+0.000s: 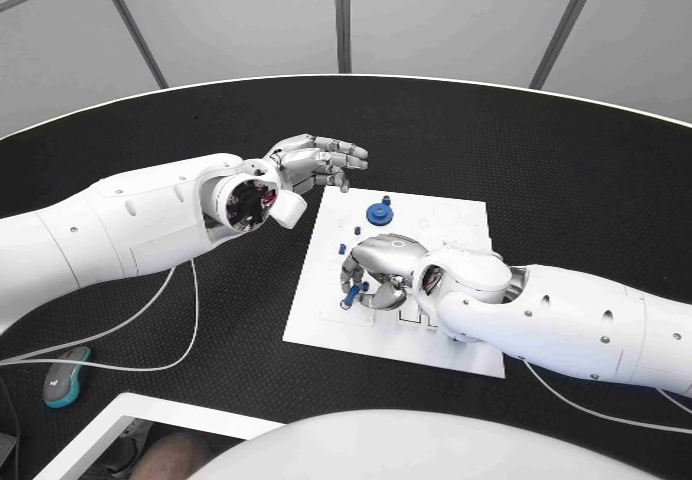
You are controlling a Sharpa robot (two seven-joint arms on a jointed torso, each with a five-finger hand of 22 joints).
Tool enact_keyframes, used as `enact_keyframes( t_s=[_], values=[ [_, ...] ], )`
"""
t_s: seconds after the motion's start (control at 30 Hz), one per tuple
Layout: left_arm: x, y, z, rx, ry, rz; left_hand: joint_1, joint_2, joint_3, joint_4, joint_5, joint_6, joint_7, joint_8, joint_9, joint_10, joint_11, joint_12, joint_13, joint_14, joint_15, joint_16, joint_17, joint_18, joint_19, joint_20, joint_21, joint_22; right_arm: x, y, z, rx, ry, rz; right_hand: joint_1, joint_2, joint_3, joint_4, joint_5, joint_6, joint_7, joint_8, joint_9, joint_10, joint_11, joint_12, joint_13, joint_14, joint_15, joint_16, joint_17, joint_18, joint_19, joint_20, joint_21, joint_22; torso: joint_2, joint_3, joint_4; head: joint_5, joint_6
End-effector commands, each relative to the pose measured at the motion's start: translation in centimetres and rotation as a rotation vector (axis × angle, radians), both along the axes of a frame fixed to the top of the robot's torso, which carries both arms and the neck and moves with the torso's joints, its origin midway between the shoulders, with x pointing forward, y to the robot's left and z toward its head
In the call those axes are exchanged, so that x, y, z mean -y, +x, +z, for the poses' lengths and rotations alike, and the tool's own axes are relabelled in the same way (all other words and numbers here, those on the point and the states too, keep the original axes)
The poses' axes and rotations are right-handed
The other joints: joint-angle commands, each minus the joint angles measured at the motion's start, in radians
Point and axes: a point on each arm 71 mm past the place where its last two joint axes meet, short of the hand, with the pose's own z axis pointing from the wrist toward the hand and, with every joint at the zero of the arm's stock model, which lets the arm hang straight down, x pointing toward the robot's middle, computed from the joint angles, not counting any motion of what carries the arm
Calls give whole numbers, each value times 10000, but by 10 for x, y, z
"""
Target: Assemble the parts on the task board
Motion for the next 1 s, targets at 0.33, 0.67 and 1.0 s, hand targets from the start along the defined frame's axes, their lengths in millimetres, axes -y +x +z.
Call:
enact_keyframes(
  t_s=[0.33,0.67,1.0],
  values=[
    [-1,0,0,-13,15,14,18,76,-72,-18,35,17,70,-40,-18,-64,-13,2,-19,-96,10,-40,-19,170,-115,5,57,19,-3,-2,-1,-45,16,94,27,148,63,2,35,30,79,23,-6,233,-185,54,8,616,-38,73,458,10,282,-93,-50,817,-12,-3,-5,27,1],
    [-1,0,0,-22,20,12,18,76,-72,-18,35,17,70,-40,-18,-64,-13,2,-19,-96,10,-40,-19,170,-115,5,57,19,-4,-4,2,108,243,93,31,149,83,-9,44,28,84,20,-1,234,-181,48,14,621,-34,94,486,1,292,-91,-8,844,-10,1,-5,39,1],
    [-2,0,0,-34,29,12,18,76,-72,-18,35,17,70,-40,-18,-64,-13,2,-19,-96,10,-40,-19,170,-115,5,57,19,-4,-5,1,239,113,174,31,144,91,-17,50,29,86,20,3,237,-179,46,18,619,-32,86,475,0,293,-89,-5,847,-1,-9,11,31,1]
  ],
)
